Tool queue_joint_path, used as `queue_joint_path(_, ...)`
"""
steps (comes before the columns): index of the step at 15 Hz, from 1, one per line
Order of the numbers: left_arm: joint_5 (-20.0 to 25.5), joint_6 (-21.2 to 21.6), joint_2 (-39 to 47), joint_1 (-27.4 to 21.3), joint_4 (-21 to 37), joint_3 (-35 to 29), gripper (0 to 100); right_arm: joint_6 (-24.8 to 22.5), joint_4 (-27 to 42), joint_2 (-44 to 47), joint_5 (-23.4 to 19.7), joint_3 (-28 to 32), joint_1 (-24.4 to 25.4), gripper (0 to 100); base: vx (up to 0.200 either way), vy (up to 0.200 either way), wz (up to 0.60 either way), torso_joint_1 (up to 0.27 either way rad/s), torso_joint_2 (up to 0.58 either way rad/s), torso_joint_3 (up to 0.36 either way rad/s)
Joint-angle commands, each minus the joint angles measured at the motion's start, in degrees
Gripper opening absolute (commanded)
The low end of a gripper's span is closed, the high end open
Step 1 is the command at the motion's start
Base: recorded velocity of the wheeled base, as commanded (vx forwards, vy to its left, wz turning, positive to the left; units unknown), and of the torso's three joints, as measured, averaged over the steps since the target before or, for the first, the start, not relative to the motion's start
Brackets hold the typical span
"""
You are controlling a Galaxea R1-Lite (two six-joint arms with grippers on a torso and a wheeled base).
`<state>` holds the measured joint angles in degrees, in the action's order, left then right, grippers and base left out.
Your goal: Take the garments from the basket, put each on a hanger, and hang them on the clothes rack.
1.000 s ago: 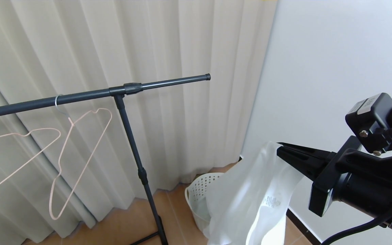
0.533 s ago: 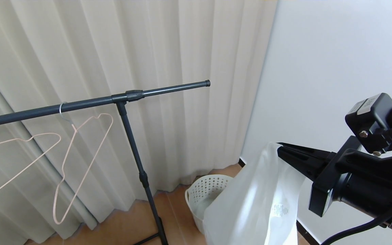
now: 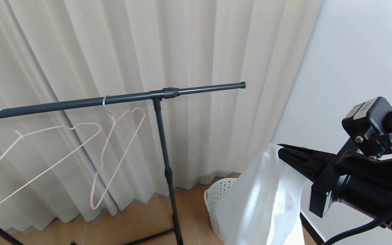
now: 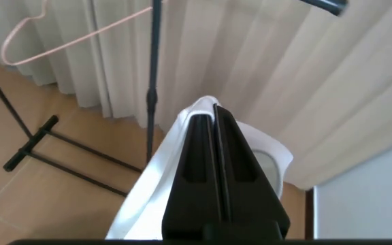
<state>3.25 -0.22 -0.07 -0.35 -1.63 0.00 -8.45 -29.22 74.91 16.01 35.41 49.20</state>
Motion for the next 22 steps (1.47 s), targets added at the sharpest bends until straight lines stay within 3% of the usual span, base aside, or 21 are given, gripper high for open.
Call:
queue_joint_path(1, 0.00, -0.13, 0.07, 0.00, -0.04, 0.00, 100, 0.01, -0.05, 0.15, -0.01, 0.01, 0.02, 0, 0.000, 0.000, 0.60, -0.002, 0.00, 0.007)
queue_joint_path(5, 0.00, -0.13, 0.07, 0.00, -0.04, 0.00, 100, 0.01, -0.05, 0.06, -0.01, -0.08, 0.02, 0, 0.000, 0.000, 0.60, 0.002, 0.00, 0.002)
queue_joint_path(7, 0.08, -0.13, 0.07, 0.00, -0.04, 0.00, 100, -0.08, -0.05, 0.06, -0.01, -0.17, -0.07, 0, 0.000, 0.000, 0.00, 0.000, 0.00, 0.000)
queue_joint_path(12, 0.08, -0.31, 0.07, 0.00, -0.04, 0.00, 100, -0.08, -0.05, -0.03, -0.01, -0.26, -0.07, 0, -0.200, 0.000, 0.00, 0.005, 0.00, -0.002)
queue_joint_path(22, 0.08, -0.22, 0.07, 0.00, -0.04, 0.00, 100, -0.08, -0.05, -0.29, -0.10, -0.43, -0.25, 0, 0.000, 0.200, 0.00, 0.000, 0.00, 0.003)
